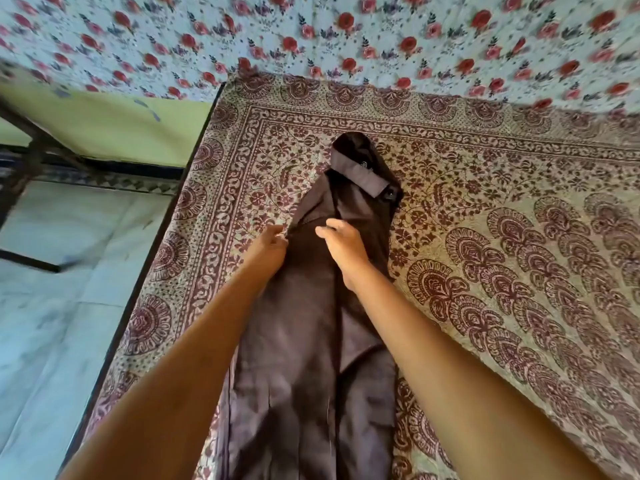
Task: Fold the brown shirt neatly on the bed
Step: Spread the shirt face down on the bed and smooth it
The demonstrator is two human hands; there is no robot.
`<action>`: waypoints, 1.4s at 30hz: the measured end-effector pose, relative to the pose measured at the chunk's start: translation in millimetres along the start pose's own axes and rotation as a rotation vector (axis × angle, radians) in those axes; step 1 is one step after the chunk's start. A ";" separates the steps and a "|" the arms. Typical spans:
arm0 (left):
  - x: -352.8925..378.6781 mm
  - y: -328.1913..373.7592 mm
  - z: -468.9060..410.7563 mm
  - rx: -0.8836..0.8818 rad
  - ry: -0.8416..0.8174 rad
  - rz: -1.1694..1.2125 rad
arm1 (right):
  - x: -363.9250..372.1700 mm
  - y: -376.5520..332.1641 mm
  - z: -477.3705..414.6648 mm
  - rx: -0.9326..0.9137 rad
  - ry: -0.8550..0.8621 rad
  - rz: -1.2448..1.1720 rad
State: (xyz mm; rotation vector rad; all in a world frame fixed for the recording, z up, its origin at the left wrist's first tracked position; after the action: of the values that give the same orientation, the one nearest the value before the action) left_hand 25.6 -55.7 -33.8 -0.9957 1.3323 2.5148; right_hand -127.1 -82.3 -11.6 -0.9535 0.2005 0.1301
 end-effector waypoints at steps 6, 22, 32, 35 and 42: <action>18.4 40.9 29.4 0.048 -0.182 0.239 | -54.0 -10.5 -4.0 0.038 0.249 -0.317; 57.9 77.9 -58.0 0.202 -0.011 -0.412 | -126.5 -6.8 -40.2 -0.353 0.271 0.437; 15.1 113.4 -9.9 0.032 0.064 0.275 | -164.5 -31.1 -3.3 -0.243 0.201 0.074; -14.8 142.7 38.7 0.100 0.088 0.402 | -175.9 -47.2 28.8 -0.223 0.100 0.072; -63.7 197.1 173.7 0.374 -0.091 0.415 | -155.4 -16.2 103.4 -0.070 0.014 0.088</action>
State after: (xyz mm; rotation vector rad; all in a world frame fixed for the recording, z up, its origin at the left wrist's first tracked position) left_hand -88.8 -28.0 209.6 -0.5665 2.0541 2.3871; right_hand -263.5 -10.3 94.7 -1.0155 0.2523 0.2128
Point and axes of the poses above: each hand's wrist, its own z-axis away from the middle knuckle, its own x-axis out of the palm, y = z × x, the point moved 7 cm from there along -z, towards the middle knuckle, and after that the axes turned 9 degrees about y, right-handed, at the moved point
